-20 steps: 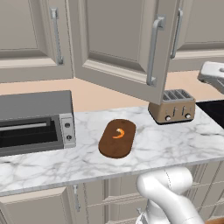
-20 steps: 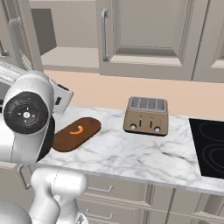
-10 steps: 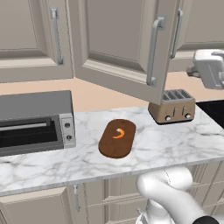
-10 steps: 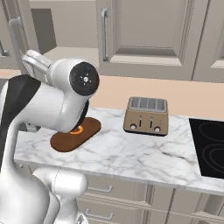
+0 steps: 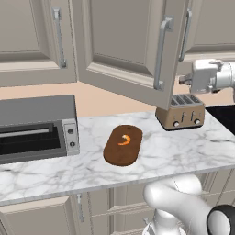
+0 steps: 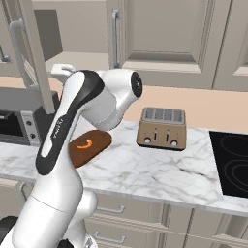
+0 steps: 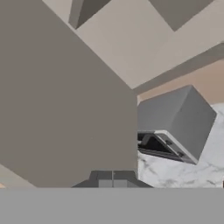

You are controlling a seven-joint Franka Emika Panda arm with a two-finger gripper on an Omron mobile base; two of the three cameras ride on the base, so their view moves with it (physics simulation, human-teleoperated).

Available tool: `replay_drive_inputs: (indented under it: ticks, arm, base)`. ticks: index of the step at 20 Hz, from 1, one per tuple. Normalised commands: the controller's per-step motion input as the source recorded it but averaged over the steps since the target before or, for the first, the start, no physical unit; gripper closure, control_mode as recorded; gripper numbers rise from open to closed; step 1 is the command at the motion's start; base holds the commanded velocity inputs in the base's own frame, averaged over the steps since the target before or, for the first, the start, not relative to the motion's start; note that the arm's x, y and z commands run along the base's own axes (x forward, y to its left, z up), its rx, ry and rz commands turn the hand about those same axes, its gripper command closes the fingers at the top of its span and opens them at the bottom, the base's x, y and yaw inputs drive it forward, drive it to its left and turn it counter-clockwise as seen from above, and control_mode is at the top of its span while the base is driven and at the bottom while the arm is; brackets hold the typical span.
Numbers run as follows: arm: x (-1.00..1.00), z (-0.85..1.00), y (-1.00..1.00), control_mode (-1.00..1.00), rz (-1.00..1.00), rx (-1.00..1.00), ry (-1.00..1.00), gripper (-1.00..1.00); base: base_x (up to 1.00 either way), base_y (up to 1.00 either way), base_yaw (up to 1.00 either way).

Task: Open the cabinet, retrieve the rolling pin, and place it next to the meat on the cutting board to prepare for tenderizing.

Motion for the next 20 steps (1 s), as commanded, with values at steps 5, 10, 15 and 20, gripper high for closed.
replay_drive_inputs:
  ticks: [5,10,15,20]
  arm:
    - [0.48,-0.26,0.41,-1.0,0.34,0.04,0.05,1.0]
    - [0.0,-0.05,0.59,-1.0,0.19,0.0,0.02,1.0]
    - [-0.47,-0.01,0.86,-1.0,0.08,-0.02,0.0,1.0]
    - [-0.4,0.0,1.0,-1.0,0.0,-0.05,0.0,-1.0]
  base:
    - [0.0,0.0,0.0]
    - [0.0,0.0,0.0]
    - [0.0,0.0,0.0]
    - [0.0,0.0,0.0]
